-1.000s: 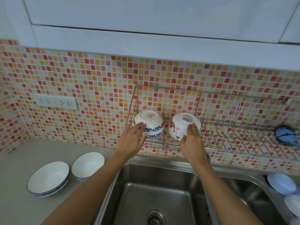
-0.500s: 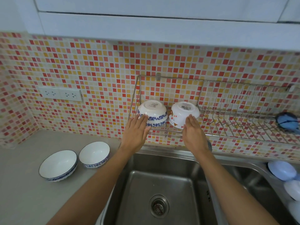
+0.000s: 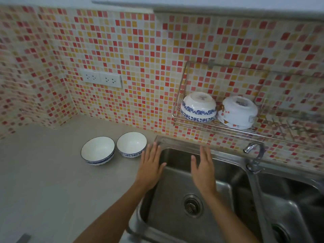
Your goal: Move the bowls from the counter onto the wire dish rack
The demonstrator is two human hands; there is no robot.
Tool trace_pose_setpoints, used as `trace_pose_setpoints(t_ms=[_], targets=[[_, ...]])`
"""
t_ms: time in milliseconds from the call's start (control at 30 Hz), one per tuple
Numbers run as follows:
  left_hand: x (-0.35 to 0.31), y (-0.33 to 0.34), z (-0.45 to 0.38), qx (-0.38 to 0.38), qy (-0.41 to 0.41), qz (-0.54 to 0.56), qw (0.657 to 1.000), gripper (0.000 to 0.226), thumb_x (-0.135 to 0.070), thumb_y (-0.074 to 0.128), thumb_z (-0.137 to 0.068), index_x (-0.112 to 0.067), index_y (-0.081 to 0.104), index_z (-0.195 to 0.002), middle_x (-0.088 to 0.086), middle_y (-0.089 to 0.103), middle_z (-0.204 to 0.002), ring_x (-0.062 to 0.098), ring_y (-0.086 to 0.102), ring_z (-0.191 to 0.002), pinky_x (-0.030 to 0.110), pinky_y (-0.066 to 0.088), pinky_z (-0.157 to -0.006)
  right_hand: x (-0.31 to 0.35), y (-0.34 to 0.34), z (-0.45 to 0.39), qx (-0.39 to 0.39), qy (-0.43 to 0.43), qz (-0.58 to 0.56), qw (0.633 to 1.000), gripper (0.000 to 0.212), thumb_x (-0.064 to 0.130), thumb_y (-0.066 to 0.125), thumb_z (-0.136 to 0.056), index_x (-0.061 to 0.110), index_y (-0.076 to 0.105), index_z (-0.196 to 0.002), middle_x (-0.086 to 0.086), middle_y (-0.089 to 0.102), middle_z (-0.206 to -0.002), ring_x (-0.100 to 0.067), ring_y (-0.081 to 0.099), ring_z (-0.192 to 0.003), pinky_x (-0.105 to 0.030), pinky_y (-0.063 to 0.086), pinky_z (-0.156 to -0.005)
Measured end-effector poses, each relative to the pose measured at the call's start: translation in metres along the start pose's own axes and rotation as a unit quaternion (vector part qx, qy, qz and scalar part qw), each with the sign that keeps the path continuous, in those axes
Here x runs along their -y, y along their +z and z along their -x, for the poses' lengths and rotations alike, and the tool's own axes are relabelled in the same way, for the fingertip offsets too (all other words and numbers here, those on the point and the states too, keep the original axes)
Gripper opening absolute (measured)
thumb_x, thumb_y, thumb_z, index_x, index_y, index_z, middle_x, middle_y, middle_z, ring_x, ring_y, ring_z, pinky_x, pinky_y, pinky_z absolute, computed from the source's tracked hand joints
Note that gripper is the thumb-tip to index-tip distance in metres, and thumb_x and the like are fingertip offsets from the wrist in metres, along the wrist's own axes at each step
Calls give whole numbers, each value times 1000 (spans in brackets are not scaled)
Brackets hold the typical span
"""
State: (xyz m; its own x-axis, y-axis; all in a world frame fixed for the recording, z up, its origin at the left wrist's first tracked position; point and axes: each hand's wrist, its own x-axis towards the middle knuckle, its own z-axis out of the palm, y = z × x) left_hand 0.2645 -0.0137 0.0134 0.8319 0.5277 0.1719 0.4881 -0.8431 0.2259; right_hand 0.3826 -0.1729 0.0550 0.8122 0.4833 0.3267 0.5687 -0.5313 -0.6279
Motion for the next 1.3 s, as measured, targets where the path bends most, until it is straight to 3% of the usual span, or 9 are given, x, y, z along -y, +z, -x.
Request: trace_pose_setpoints(t_ms=[133,367,467,633,800,867,1000,1167,1300], targets=[[55,-10,14,36,-47,34,998,89,-68,-15,-81,-17,-1,-153,4,-21,-157,25,-24,-143,40,-11,-119,16,60,23,113,54,-41,991,50,29,54,-96,13,42,-142,-9,44,-147,-25,46,-131,-34,39,-105],[140,-37,-14,3,-107,87,990,58,-38,35,-100,-11,21,-150,14,10,-160,30,6,-148,40,4,-120,83,131,9,196,104,-56,973,48,30,61,-91,9,52,-134,-11,66,-110,-28,62,-103,-34,49,-88],[166,-37,-37,20,-114,79,990,60,-40,35,-100,-10,20,-150,13,11,-160,30,7,-148,42,7,-120,105,156,-4,204,126,-69,968,48,31,61,-91,7,51,-132,-13,68,-103,-28,63,-95,-30,47,-81],[195,-30,-79,69,-104,35,992,61,-40,35,-100,-8,19,-149,16,16,-159,33,11,-146,43,9,-121,123,194,-27,227,189,-47,954,63,40,59,-91,6,39,-140,-18,55,-136,-37,53,-122,-40,44,-97],[214,-15,-118,142,-105,-14,984,52,-39,40,-99,-7,35,-140,16,52,-137,32,45,-129,46,20,-115,127,225,-47,238,259,-59,934,63,41,61,-89,8,43,-138,-15,54,-136,-36,53,-121,-38,46,-96],[218,-7,-126,160,-100,-11,982,50,-36,39,-99,-7,36,-139,15,56,-134,30,49,-127,45,17,-115,127,234,-50,236,287,-69,926,53,33,59,-90,9,47,-135,-15,59,-131,-36,61,-110,-36,51,-87],[221,6,-131,152,-98,-1,984,44,-24,42,-99,-4,37,-138,17,52,-135,31,47,-126,43,20,-114,128,246,-51,207,377,-149,890,41,11,47,-88,5,51,-128,-21,65,-112,-22,64,-57,-23,50,-38],[212,1,-135,143,-88,66,984,37,-26,41,-99,-7,50,-129,16,59,-128,32,51,-121,44,24,-113,121,232,-44,164,395,-153,891,32,11,42,-90,4,52,-119,-25,66,-105,-10,59,-40,-19,46,-36],[193,-10,-122,106,-105,232,961,36,-28,46,-98,-3,60,-118,18,65,-118,34,59,-107,39,45,-93,109,206,-30,145,388,-153,897,37,17,40,-87,5,51,-120,-21,66,-106,-24,66,-63,-31,54,-53]])
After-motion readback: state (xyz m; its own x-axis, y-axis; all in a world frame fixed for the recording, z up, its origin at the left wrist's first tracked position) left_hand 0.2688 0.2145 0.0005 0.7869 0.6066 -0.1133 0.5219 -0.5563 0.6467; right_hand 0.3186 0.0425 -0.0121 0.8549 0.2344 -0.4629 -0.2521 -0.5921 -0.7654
